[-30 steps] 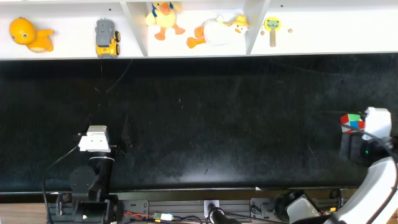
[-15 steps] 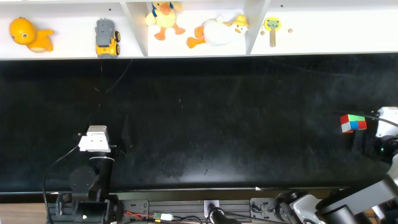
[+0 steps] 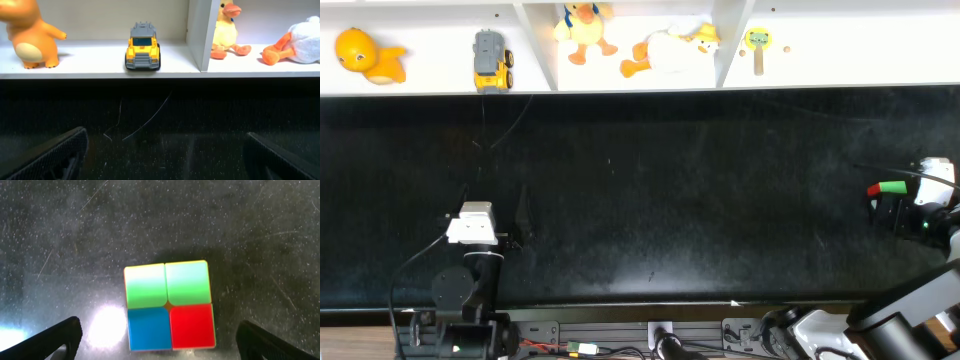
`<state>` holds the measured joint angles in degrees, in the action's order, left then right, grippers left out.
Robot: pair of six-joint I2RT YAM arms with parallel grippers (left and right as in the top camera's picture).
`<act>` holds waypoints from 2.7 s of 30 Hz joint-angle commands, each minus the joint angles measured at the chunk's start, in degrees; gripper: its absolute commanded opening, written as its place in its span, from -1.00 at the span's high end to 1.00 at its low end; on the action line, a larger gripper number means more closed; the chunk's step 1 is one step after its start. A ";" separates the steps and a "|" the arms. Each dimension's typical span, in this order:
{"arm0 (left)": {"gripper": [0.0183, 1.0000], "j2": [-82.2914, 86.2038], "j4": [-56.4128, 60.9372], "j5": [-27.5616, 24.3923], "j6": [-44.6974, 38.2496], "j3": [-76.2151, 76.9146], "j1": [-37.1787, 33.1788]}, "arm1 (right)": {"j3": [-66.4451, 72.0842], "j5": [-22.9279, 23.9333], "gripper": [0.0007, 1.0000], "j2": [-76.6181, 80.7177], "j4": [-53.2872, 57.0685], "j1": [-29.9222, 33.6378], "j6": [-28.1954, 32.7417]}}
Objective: Store Toys
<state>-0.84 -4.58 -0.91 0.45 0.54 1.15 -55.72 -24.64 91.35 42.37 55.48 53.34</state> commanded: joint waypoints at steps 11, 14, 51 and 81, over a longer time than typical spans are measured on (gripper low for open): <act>-1.00 0.61 -0.22 -0.72 0.87 -0.04 0.22 | -1.33 0.31 -1.00 2.03 -1.51 -1.88 -1.75; -1.00 0.61 -0.22 -0.72 0.85 -0.04 0.22 | -1.33 0.28 -0.97 2.03 -1.92 -2.08 -2.34; -1.00 0.61 -0.22 -0.70 0.87 -0.04 0.22 | -19.30 7.91 0.03 -0.87 -1.33 -20.24 -13.11; -1.00 0.61 -0.22 -0.72 0.87 -0.04 0.22 | -43.93 7.52 -0.33 22.18 0.35 -31.32 -22.53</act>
<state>-0.84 -4.58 -0.91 0.45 0.54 1.15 -97.60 -15.73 112.79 43.11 24.34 32.99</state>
